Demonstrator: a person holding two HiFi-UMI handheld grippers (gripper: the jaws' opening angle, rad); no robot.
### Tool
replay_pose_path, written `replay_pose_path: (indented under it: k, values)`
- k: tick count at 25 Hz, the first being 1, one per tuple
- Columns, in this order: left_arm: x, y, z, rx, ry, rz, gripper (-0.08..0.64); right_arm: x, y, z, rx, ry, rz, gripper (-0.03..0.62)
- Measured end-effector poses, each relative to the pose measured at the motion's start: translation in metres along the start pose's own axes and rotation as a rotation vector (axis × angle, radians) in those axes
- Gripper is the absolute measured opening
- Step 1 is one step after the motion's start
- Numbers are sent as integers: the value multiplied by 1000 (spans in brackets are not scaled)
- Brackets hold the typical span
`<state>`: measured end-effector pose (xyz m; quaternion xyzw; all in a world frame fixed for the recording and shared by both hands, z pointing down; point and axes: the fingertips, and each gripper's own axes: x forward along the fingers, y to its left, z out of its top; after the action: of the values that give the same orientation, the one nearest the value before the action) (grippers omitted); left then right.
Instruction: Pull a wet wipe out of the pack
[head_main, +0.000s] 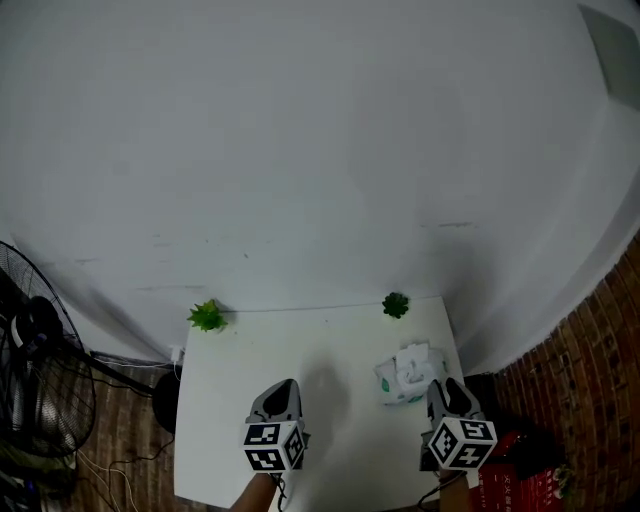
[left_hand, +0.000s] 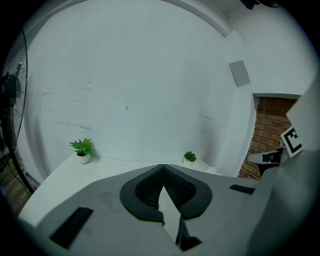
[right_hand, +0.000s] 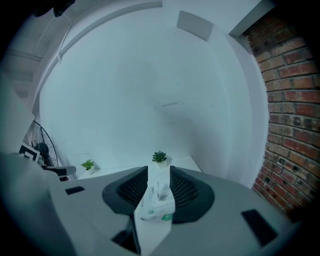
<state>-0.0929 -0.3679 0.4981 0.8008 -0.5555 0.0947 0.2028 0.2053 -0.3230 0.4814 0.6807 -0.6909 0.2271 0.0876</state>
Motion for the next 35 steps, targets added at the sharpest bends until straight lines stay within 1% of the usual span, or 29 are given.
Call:
replay_pose_path:
  k: [5,9,19,23,26,30,35]
  values:
    - [3,3,-8,21,27,-8,2,8,-3,-12,-7,36,-4,136]
    - [4,2,-21,17,53,-6,2,14,-7,-21,-23,69,5,134]
    - [7,-2,-61,-9,113,27,2,36,-18,-45,-102,177,83,121]
    - [9,-2,-76,-32,129,49,2,46,-23,-51,-156,223,120,117]
    - [11,0,-86,-53,136,66,2,54,-22,-57,-206,269,167,115]
    - [10,5,-97,-87,139,95,2,62,-19,-66,-294,341,237,110]
    - [6,13,-108,-116,143,126,2,69,-24,-66,-410,398,274,106]
